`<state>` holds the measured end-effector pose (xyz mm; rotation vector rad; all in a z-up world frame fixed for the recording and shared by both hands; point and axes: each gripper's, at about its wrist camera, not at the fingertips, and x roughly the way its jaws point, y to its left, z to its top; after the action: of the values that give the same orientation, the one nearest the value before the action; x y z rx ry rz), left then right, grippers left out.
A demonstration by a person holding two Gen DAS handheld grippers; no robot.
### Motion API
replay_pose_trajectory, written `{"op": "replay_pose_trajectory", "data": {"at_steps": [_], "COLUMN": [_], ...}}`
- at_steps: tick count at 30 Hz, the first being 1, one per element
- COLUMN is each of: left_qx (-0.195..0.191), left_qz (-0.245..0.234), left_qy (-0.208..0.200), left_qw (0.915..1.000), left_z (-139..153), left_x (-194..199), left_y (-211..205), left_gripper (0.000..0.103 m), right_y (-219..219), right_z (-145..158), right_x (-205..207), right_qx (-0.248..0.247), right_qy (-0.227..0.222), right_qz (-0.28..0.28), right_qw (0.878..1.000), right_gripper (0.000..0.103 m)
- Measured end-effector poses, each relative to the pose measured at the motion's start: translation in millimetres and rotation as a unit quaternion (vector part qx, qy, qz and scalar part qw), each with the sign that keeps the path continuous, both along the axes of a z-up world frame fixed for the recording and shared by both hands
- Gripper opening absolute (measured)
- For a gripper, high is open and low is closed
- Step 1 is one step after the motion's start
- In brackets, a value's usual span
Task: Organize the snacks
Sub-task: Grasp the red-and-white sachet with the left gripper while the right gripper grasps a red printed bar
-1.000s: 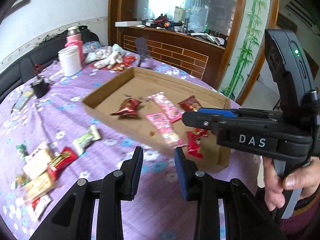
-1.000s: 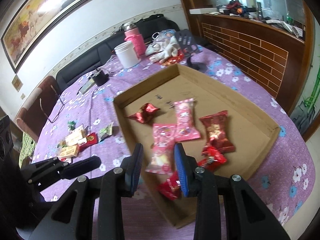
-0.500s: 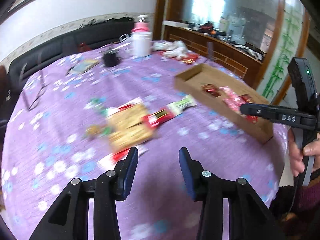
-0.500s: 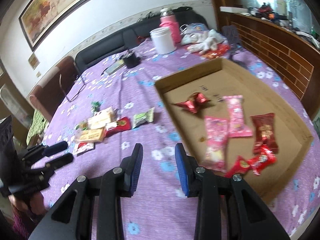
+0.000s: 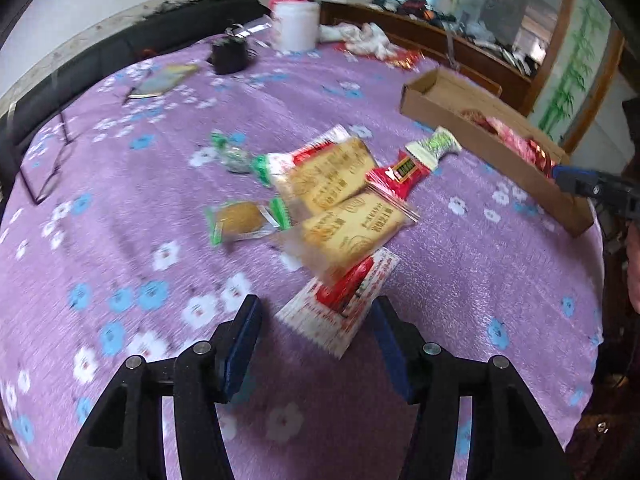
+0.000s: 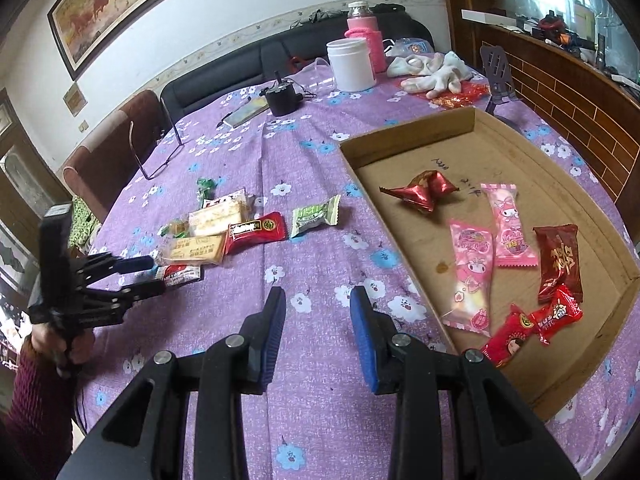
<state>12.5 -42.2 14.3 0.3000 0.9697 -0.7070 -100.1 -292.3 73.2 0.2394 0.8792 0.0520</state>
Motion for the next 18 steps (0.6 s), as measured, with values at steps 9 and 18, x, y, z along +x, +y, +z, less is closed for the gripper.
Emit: {"op": "replay_pose_trajectory", "data": {"at_steps": [9,18], "left_qx": [0.025,0.0], "left_qz": [-0.018,0.051], "left_qy": [-0.014,-0.009], "left_qw": [0.9994,0.9987], "left_z": [4.1,12.2], "left_x": [-43.3,-46.5], "left_y": [-39.8,-37.0], "left_gripper": [0.039,0.04], "right_y": [7.8,40.0], "right_z": [-9.2,-18.4], "right_x": [21.9,126.6], "right_qx": [0.03,0.075], "right_qy": [0.023,0.04], "right_qz": [0.023,0.08], "right_qw": [0.999,0.993], "right_gripper": [0.032,0.032]}}
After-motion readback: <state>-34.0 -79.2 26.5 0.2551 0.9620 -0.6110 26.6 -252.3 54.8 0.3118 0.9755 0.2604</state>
